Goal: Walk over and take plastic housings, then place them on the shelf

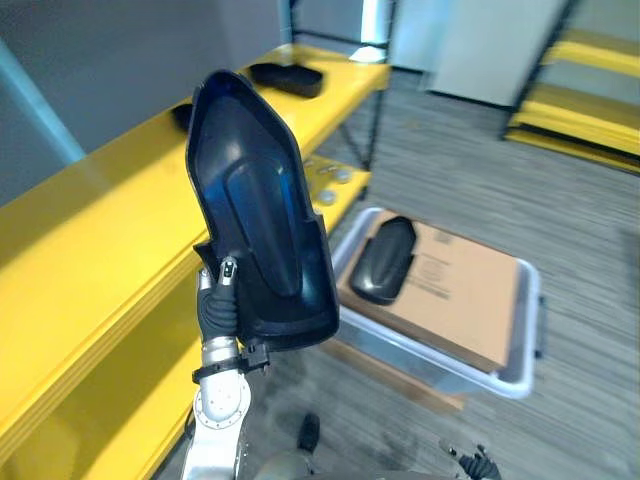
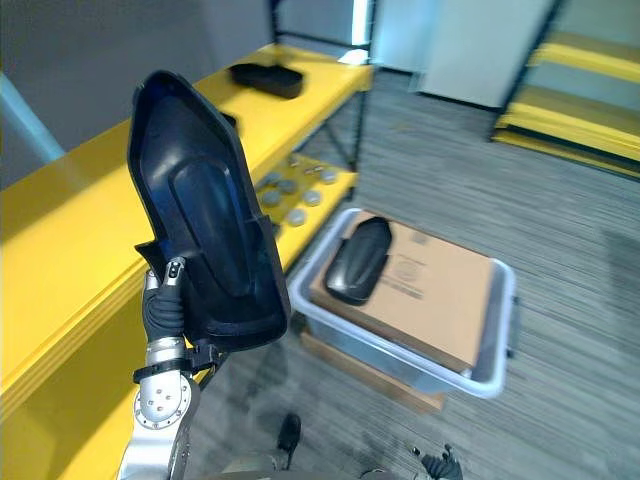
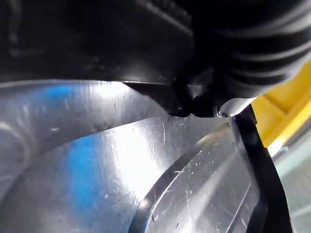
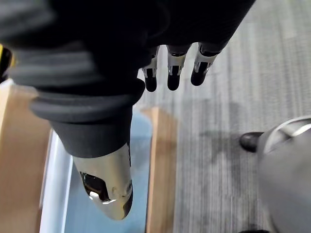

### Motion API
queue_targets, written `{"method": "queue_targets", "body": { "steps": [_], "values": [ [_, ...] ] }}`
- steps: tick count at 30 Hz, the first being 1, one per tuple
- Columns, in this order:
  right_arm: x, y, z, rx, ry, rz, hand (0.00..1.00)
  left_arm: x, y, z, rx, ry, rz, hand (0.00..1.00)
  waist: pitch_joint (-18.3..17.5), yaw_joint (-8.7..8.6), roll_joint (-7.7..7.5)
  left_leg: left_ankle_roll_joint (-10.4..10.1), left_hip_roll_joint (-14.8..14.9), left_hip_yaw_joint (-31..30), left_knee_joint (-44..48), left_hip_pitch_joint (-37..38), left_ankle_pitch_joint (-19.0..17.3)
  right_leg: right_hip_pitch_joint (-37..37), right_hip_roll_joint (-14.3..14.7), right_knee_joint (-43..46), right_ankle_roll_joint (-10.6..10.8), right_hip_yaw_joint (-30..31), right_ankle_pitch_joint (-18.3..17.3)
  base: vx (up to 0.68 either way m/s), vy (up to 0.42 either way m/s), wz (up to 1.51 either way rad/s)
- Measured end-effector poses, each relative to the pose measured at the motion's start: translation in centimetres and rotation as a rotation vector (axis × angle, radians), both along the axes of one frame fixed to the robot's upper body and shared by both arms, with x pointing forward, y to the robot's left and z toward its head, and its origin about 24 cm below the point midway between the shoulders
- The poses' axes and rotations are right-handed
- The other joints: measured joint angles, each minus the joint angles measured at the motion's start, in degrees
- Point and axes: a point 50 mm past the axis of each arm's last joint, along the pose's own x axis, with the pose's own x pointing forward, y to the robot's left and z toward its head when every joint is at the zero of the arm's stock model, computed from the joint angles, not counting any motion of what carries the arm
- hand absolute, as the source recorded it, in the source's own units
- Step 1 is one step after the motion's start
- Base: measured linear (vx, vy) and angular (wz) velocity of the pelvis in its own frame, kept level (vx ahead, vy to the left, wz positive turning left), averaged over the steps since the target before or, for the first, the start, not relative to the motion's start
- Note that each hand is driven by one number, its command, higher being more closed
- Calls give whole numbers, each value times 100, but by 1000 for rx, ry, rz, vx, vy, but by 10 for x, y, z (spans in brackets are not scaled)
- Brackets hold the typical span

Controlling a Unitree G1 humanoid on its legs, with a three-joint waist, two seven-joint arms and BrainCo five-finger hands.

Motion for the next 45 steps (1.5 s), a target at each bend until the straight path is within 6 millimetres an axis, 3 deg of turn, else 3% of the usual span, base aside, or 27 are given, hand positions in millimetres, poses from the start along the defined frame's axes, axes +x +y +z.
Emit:
{"method": "queue_targets", "body": {
  "steps": [2, 3, 4, 6, 8, 9, 10, 11, 12, 13, 17, 19, 20, 21, 25, 31, 36, 40, 41, 45],
  "values": [
    [8, 6, 1, 8, -19, 24, 0, 0, -2, 3, -16, -29, -13, 100, -16, 27, -35, -52, -37, 475, 4, -2, -187, 282, -177, -265, 98, -494, 57, 103, 103, 134],
    [13, 9, 2, 15, -29, 30, 0, 0, -2, 4, -22, -41, -15, 100, -15, 28, -55, 29, 10, 700, 244, -82, -195, 350, -259, -311, 197, -686, 43, 142, 159, 134],
    [17, 11, 2, 19, -29, 42, 0, 1, -2, 2, -29, -34, -18, 100, -60, 63, -32, 28, -125, 669, 290, -126, -304, 434, -337, -235, 280, -795, 7, 116, 147, 82],
    [22, 19, 1, 38, -34, 57, 0, 2, -2, -3, -36, -15, -22, 100, -58, 178, -174, 75, -311, 594, 288, -105, -402, 504, -402, -330, 232, -796, 50, 127, 138, 45],
    [29, 26, 2, 43, -38, 83, 0, 3, -4, -7, -32, 4, -38, 100, -6, 160, -310, 151, -485, 463, 502, -105, -621, 619, -629, -8, 155, -879, 52, 175, 131, 50],
    [28, 27, 1, 40, -27, 98, 0, 4, -9, -12, -32, 29, -61, 100, 0, 148, -308, 246, -540, 281, 744, -53, -853, 482, -911, 842, -400, -549, 6, 204, 146, 45],
    [27, 28, 1, 43, -21, 104, 0, 5, -11, -12, -33, 35, -71, 100, 10, 130, -322, 254, -546, 229, 787, 17, -931, 332, -999, 1277, -673, -174, 24, 197, 144, 51],
    [24, 31, -1, 48, -13, 119, 0, 5, -13, -13, -20, 40, -89, 100, 10, 125, -332, 136, -546, 125, 782, 132, -1003, 88, -909, 1621, -602, 531, -152, 239, 136, 44],
    [23, 36, -2, 57, -7, 138, 0, 9, -14, -15, -2, 46, -103, 100, 16, 120, -320, 133, -550, -28, 613, 376, -1000, -367, -540, 1794, -424, 1512, -446, 189, 96, 46],
    [22, 38, -2, 63, -7, 150, 0, 11, -14, -16, 1, 47, -105, 100, 16, 95, -322, 123, -565, -102, 505, 502, -987, -648, -345, 1761, -398, 1934, -548, 221, 105, 43],
    [18, 44, -4, 69, 6, 189, 0, 17, -21, -16, 13, 45, -129, 100, 16, -196, -339, 122, -789, -594, 438, 786, -978, -1461, 203, 1218, -265, 3113, -599, 186, 40, 78],
    [12, 41, -3, 54, 4, 185, 0, 17, -28, -14, 14, 35, -154, 100, -1, -201, -402, 158, -988, -890, 475, 852, -1023, -1626, 238, 952, -146, 3516, -478, 171, -29, 114],
    [6, 41, -5, 56, 19, 183, 0, 17, -31, -12, 11, 27, -169, 100, -14, -165, -512, 113, -1109, -1060, 473, 930, -1099, -1642, 195, 848, -33, 3593, -392, 166, -109, 97],
    [3, 46, -6, 66, 28, 198, 0, 16, -31, -12, 7, 24, -167, 100, -23, -124, -588, 46, -1164, -1258, 528, 959, -1173, -1605, 187, 804, -137, 3478, -273, 188, -138, 87],
    [14, 49, 1, 60, -24, 214, 0, 14, -31, -11, -8, 16, -151, 100, -41, -125, -598, -171, -1027, -1639, 549, 871, -1284, -1432, 316, 487, -207, 2999, 64, 168, -183, 44],
    [15, 44, 3, 47, -40, 193, 0, 14, -43, -10, -18, 18, -199, 100, -88, -164, -587, -655, -766, -1843, 126, 1197, -946, -1040, 519, 250, -417, 2486, -32, 208, -201, 31],
    [14, 42, 3, 41, -47, 187, 0, 21, -42, -10, -5, 14, -202, 100, -194, -164, -567, -709, -617, -1887, -112, 1352, -883, -715, 745, -261, -537, 2346, 44, 122, -117, 9],
    [5, 40, -3, 49, -3, 176, 0, 30, -37, -24, 35, 80, -161, 100, -330, -185, -588, -818, -549, -1883, -250, 1409, -780, -584, 868, -615, -679, 2352, 190, 55, -51, -4],
    [3, 39, -4, 50, 6, 167, 0, 36, -33, -28, 47, 103, -139, 100, -336, -204, -566, -709, -528, -1874, -362, 1490, -692, -495, 919, -774, -708, 2348, 316, 26, -31, -6],
    [7, 38, -4, 49, 6, 174, 0, 57, -17, -35, 89, 154, -53, 100, -354, -354, -521, -686, -453, -1799, -736, 1681, -561, -344, 1048, -1182, -706, 2405, 563, -20, -19, -12]
  ]
}}
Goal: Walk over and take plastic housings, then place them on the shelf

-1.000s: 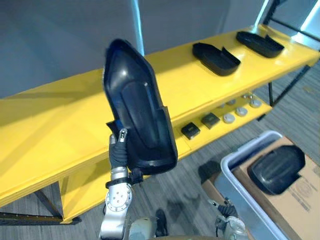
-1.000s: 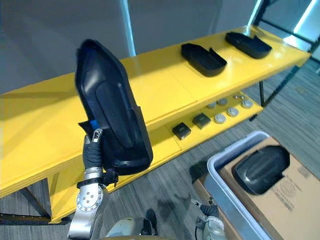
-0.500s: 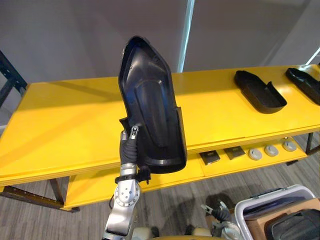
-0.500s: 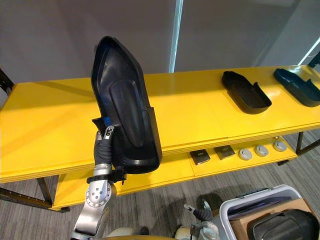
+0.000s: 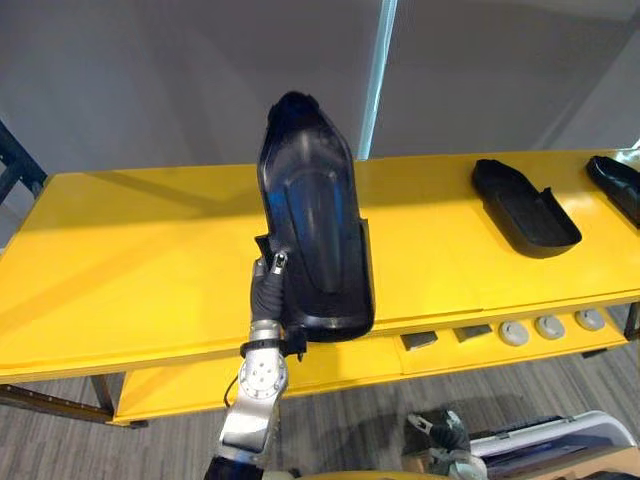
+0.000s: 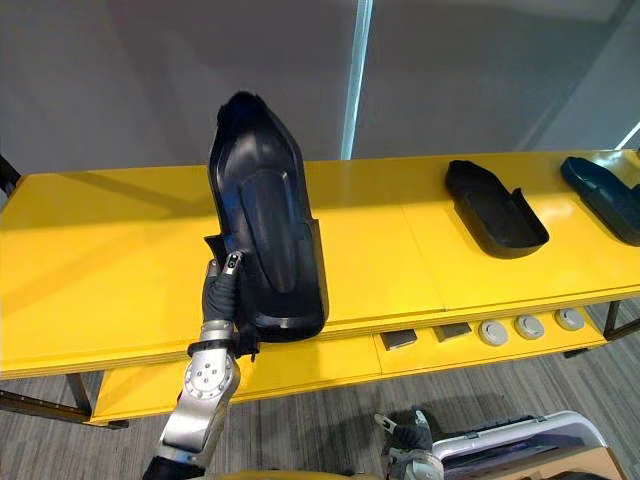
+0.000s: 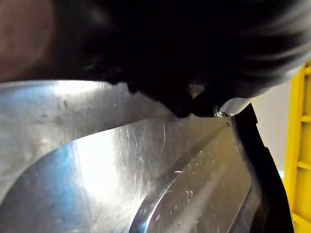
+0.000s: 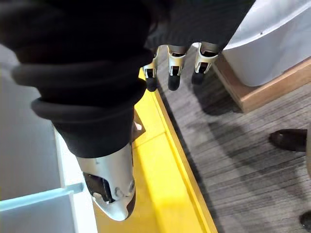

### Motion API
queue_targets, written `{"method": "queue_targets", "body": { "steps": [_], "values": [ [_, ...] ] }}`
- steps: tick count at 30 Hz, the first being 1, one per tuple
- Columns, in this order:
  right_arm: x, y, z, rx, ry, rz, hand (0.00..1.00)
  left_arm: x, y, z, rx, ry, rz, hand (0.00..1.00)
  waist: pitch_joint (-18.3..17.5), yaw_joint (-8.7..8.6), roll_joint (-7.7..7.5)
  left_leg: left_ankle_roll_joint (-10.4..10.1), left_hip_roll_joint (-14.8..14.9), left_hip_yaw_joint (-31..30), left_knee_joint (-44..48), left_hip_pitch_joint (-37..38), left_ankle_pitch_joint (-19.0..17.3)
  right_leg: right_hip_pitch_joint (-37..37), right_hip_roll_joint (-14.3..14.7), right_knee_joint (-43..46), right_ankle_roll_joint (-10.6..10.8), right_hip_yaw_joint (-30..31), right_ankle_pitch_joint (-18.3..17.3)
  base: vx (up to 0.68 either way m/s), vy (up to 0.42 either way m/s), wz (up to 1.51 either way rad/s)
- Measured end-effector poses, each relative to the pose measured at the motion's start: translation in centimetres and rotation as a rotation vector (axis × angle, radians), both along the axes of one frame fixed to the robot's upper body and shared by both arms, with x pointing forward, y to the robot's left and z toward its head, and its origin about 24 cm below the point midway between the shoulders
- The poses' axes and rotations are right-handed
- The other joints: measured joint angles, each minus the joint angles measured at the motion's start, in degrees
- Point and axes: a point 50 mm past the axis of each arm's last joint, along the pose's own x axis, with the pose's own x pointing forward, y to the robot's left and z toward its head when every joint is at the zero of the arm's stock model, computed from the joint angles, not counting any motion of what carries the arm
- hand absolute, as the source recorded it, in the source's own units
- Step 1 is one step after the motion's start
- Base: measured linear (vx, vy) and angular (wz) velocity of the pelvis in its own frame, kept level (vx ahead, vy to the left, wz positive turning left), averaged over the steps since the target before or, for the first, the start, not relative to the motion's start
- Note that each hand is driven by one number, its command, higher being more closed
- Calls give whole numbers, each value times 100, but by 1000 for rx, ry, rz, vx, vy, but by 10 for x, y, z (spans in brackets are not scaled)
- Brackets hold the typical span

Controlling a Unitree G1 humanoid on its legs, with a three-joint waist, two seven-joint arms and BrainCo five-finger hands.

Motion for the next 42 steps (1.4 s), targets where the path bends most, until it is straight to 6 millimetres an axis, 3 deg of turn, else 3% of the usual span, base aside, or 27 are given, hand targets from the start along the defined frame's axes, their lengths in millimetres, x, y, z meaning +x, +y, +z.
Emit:
{"method": "queue_targets", "body": {
  "steps": [2, 8, 12, 24, 29, 30, 34, 42],
  "values": [
    [2, -1, 0, -2, -1, 6, 0, 9, 5, -1, 17, 15, 26, 100, -7, -103, 24, 13, 1, 18, -116, 3, 89, -2, 33, -173, 25, 94, 159, -80, 0, -18],
    [3, -5, 0, 3, -3, -4, 0, 33, 15, 4, 41, 29, 88, 100, 4, -199, 70, 99, -10, 95, -326, -114, 247, -142, 83, -545, 63, 308, 526, -151, 16, -17],
    [1, -6, 0, -1, 5, 0, 0, 41, 26, -6, 23, 94, 142, 100, 14, -311, 96, 14, 5, 181, -605, -99, 467, -251, 115, -652, 37, 413, 698, -195, -9, -12],
    [-3, -9, -1, -23, 27, 33, 0, 72, 38, -10, -26, 204, 220, 100, 48, -610, 54, -138, 168, 479, -944, -285, 682, -523, 281, -902, 59, 584, 770, -70, -27, -11],
    [-5, -9, -1, -23, 32, 32, 0, 79, 38, -11, -22, 237, 225, 100, 63, -610, 38, -163, 181, 502, -941, -279, 706, -556, 292, -880, 26, 585, 918, 103, 8, -1],
    [-2, -9, -1, -21, 27, 34, 0, 82, 42, -8, -45, 236, 240, 0, 80, -612, 40, -128, 180, 506, -922, -294, 731, -582, 295, -879, -67, 587, 985, 133, 24, -5],
    [7, -7, 1, -11, 7, 47, 0, 93, 52, 7, -57, 205, 281, 0, 115, -620, 53, -116, 170, 556, -902, -279, 739, -579, 290, -878, -76, 620, 990, 86, 35, -5],
    [16, -6, 4, -9, -18, 56, 0, 98, 65, 10, -73, 216, 323, 0, 228, -706, 36, -115, 135, 537, -903, -271, 737, -574, 258, -879, -86, 651, 1002, -21, 38, 0]
  ]
}}
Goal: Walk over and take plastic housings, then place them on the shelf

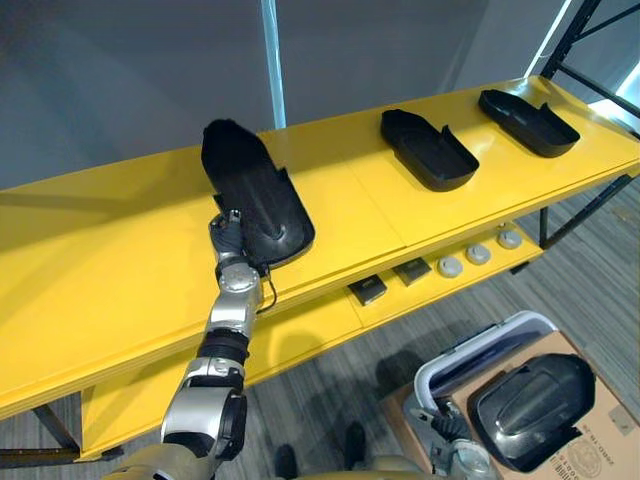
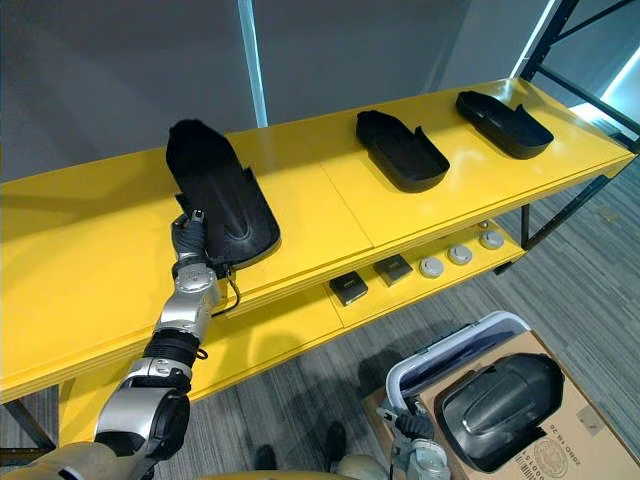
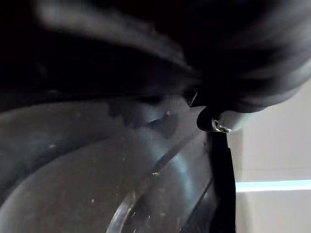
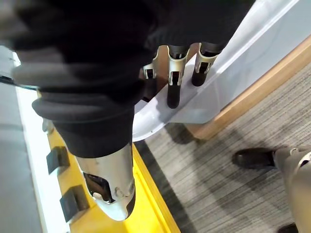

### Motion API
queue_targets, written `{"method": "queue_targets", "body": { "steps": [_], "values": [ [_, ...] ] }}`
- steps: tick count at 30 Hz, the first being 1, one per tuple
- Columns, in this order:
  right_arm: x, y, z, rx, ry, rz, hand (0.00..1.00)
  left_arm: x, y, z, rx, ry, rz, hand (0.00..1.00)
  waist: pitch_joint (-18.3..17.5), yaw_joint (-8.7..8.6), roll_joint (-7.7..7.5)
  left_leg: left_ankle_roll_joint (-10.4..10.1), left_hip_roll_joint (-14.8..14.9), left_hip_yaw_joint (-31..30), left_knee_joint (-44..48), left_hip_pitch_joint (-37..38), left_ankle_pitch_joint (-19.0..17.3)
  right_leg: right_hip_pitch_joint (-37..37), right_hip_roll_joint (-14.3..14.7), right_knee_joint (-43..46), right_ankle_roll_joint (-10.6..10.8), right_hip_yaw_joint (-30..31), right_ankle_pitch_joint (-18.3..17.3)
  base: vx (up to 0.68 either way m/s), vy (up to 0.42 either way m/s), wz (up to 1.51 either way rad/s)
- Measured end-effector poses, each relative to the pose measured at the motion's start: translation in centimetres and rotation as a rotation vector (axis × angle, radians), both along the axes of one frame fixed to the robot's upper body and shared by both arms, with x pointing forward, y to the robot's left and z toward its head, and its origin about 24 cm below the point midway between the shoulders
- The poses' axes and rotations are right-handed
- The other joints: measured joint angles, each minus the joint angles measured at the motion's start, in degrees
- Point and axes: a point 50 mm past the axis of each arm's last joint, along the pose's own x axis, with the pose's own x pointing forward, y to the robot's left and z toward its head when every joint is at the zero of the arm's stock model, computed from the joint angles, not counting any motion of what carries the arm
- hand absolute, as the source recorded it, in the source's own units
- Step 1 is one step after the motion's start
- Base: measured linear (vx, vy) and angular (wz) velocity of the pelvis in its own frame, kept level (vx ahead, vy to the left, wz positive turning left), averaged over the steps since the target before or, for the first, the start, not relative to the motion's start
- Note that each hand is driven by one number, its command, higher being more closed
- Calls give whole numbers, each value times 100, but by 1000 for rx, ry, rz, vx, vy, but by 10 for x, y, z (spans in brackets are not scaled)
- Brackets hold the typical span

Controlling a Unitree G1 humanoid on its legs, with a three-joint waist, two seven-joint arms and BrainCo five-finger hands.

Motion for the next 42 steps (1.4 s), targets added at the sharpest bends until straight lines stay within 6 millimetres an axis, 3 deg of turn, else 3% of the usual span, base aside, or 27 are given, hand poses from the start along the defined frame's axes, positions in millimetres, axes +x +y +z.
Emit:
{"method": "queue_targets", "body": {
  "steps": [17, 26, 34, 37, 40, 42],
  "values": [
    [-5, -1, -1, 1, 12, -1, 0, 7, 13, 17, 32, -40, 12, 0, 106, -37, 14, -5, 61, 68, -2, 11, 2, -7, 47, 1, 9, 30, -7, -10, 13, -2],
    [-5, -6, -1, -3, 9, 11, 0, 16, 21, 45, 69, -109, 12, 0, 144, -29, 80, -5, 40, 12, -1, 92, 1, 94, 29, 1, 9, -17, -11, -2, 2, 3],
    [-7, -8, -1, -6, 14, 11, 0, 6, 18, 61, 121, -212, 9, 0, 169, -19, 125, -3, 41, -90, -33, 74, 2, 112, 27, -1, 23, -113, -36, -19, 25, 5],
    [-10, -8, -2, -6, 23, 6, 0, -8, 5, 68, 206, -286, -21, 0, 168, -9, 131, -2, 39, -212, -36, 93, 3, 182, 22, -1, 13, -220, -46, 18, 27, 19],
    [-21, -13, -5, -19, 48, -6, 0, -29, -26, 75, 293, -381, -103, 0, 169, 192, 146, -4, 36, -250, -19, 72, 1, 182, 18, -1, 21, -239, -66, 32, 28, 8],
    [-24, -14, -6, -20, 57, -11, 0, -47, -43, 68, 341, -400, -151, 0, 153, 282, 177, -2, 31, -255, -14, 79, 0, 189, 16, 0, 27, -240, -72, 14, 17, -1]
  ]
}}
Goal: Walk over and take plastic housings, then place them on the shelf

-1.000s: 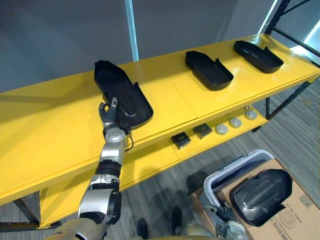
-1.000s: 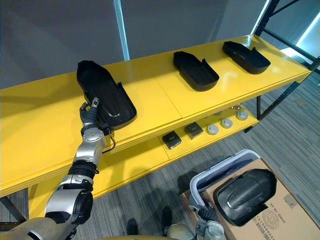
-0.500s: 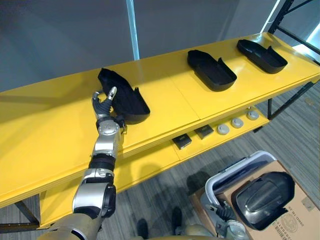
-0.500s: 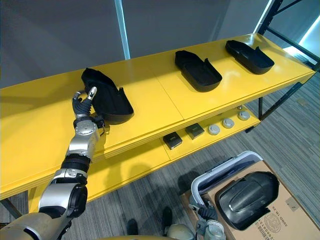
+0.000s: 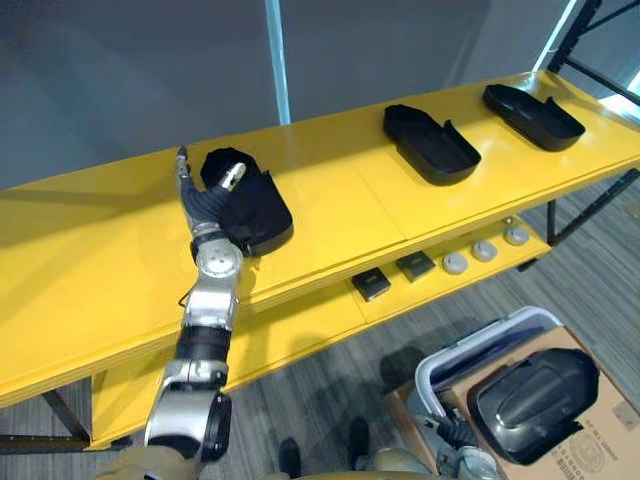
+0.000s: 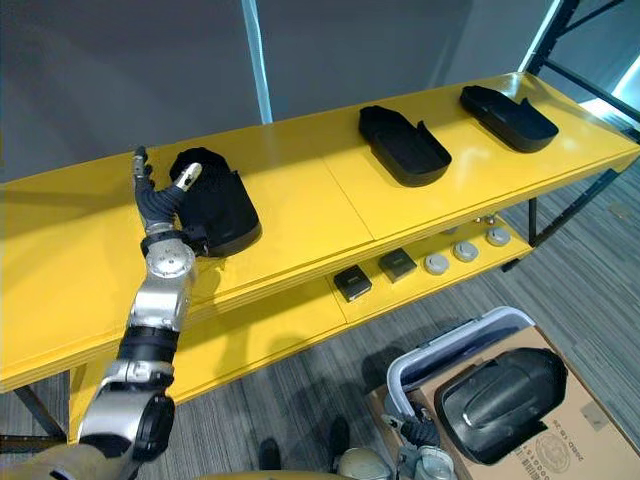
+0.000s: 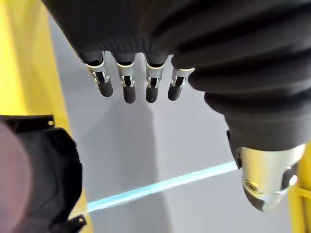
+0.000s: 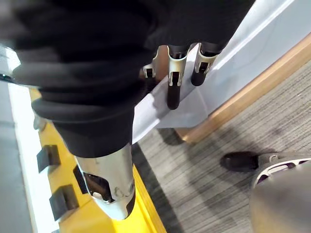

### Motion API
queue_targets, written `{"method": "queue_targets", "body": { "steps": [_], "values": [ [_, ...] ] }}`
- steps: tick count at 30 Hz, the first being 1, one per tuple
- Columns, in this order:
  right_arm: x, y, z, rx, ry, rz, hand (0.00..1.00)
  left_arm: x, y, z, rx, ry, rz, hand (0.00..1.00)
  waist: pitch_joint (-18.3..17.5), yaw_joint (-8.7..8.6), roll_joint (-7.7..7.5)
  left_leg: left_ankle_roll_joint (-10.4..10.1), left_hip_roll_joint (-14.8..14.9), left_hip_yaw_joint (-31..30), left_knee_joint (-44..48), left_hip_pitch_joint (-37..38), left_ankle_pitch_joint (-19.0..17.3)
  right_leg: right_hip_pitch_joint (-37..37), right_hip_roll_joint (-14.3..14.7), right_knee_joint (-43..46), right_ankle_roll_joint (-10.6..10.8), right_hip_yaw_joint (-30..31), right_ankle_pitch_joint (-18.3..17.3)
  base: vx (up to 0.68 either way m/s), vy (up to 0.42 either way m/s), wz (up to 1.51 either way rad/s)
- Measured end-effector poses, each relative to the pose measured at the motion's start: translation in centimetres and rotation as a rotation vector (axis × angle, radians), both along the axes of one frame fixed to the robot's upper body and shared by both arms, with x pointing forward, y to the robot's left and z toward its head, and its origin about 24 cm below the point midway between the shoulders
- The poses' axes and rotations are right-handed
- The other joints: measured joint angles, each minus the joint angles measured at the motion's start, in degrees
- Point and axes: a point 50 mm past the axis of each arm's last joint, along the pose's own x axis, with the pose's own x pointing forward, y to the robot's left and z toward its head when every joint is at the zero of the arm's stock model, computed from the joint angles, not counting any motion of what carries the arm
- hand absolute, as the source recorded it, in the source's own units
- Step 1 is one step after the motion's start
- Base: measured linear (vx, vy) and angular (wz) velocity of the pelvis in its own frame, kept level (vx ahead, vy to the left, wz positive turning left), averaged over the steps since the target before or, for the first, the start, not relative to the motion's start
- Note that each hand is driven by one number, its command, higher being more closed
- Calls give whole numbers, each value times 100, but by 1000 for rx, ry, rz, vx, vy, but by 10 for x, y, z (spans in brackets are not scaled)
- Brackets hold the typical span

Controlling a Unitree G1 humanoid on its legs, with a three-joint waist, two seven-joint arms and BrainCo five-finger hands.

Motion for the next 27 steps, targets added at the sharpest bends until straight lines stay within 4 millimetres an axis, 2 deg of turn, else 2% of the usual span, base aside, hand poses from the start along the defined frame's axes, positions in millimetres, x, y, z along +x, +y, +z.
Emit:
{"method": "queue_targets", "body": {
  "steps": [1, 7, 9, 15, 23, 27],
  "values": [
    [1, 0, 0, -1, -5, -1, 0, -10, -4, -9, 46, 11, -18, 100, -6, -8, 22, 2, 0, 4, -1, 12, 1, 6, 0, 0, 1, 2, 0, 29, 33, -4],
    [1, 1, 1, -3, -16, -1, 0, -43, -25, -61, 216, 188, -148, 100, -14, 1, 34, 1, 10, 26, -4, 23, 0, 12, 8, -1, 6, 9, -2, -1, 19, -1],
    [1, 1, 1, -4, -16, -1, 0, -46, -25, -69, 240, 218, -166, 100, -15, 17, 34, 0, 14, 30, -23, 19, 0, 12, 10, -3, 69, 9, -45, -16, 11, 1],
    [1, 4, 0, -7, -9, 14, 0, -49, -24, -93, 278, 337, -217, 100, -43, 117, -7, -3, 29, 43, -26, 1, -31, -12, 23, -25, 78, 18, -55, -5, 3, 0],
    [-3, 4, -1, -6, 2, 13, 0, -48, -23, -107, 294, 394, -219, 100, -186, 108, -46, -2, 31, 49, -25, -130, -3, -145, 25, -6, 80, 22, -62, 37, 13, 0],
    [-2, 5, -1, -4, 2, 14, 0, -32, -16, -104, 310, 403, -180, 100, -205, 90, -67, 2, 31, 90, -22, -98, 1, -125, 25, -7, 54, 46, -42, 35, 31, -3]
  ]
}}
